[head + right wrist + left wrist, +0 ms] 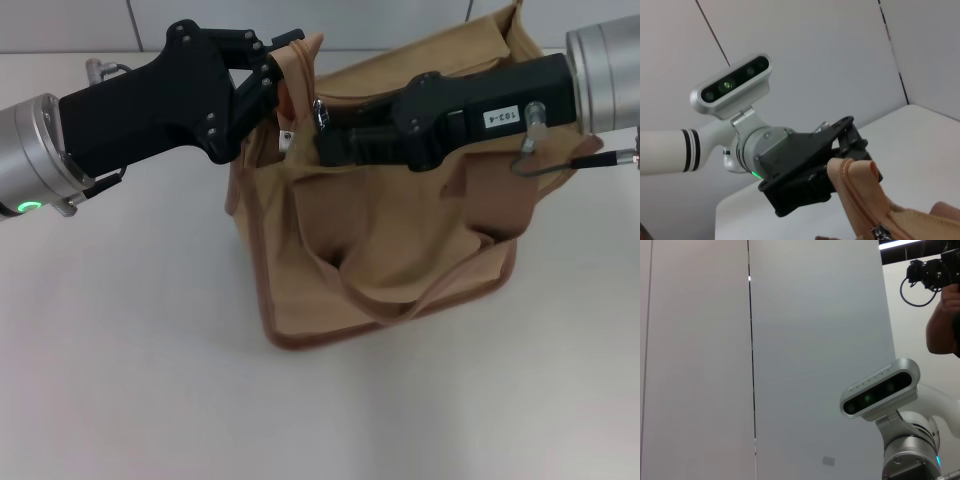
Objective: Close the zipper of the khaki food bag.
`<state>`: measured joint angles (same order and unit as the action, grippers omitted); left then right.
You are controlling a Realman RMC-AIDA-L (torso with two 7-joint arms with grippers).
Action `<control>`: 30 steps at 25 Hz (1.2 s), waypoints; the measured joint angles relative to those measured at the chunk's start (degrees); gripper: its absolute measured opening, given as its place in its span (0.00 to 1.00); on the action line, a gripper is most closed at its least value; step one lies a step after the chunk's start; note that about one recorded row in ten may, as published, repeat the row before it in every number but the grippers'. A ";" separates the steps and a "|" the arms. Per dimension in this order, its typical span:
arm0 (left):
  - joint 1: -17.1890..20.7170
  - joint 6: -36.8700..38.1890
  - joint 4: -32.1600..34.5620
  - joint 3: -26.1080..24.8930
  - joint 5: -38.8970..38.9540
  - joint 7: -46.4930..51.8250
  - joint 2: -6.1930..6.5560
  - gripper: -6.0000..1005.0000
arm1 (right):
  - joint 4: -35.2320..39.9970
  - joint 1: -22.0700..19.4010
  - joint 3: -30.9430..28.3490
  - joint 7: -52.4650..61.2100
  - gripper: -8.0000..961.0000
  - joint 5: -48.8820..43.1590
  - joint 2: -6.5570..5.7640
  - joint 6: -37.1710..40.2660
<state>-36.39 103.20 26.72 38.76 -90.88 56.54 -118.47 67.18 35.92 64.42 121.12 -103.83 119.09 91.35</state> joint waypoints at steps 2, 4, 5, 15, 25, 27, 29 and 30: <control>0.00 0.23 0.00 0.00 0.01 -0.05 0.00 0.03 | -0.11 -0.35 -0.45 -0.22 0.24 1.14 0.00 0.11; 0.00 0.41 0.00 0.00 0.01 -0.07 0.00 0.03 | -0.11 -0.79 -0.54 -0.56 0.22 1.89 -0.04 0.24; 0.00 0.52 0.00 0.00 0.01 -0.09 0.00 0.03 | -0.02 -0.99 -0.56 -0.71 0.21 2.05 -0.06 0.36; 0.09 1.46 0.00 -0.24 0.01 -0.09 0.00 0.03 | 0.76 -1.22 -0.98 1.60 0.02 1.45 -0.09 0.19; 0.28 1.37 0.00 -1.01 0.41 0.18 0.00 0.03 | 15.47 -3.38 -0.67 20.71 0.02 -14.31 0.34 -3.38; 0.47 1.22 0.00 -1.28 0.66 0.29 0.02 0.03 | 20.65 -4.93 -1.13 25.36 0.02 -18.95 0.34 -2.76; 0.60 0.94 0.00 -1.74 0.72 0.34 0.09 0.03 | 24.30 -5.97 -2.05 28.71 0.02 -22.85 0.33 -1.41; 0.63 0.68 0.00 -1.97 0.73 0.34 0.10 0.03 | 26.13 -6.59 -3.08 30.04 0.02 -24.81 0.33 -0.56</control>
<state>-35.76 103.89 26.72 36.79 -90.15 56.88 -118.37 93.31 29.33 61.34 151.16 -128.64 119.43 90.79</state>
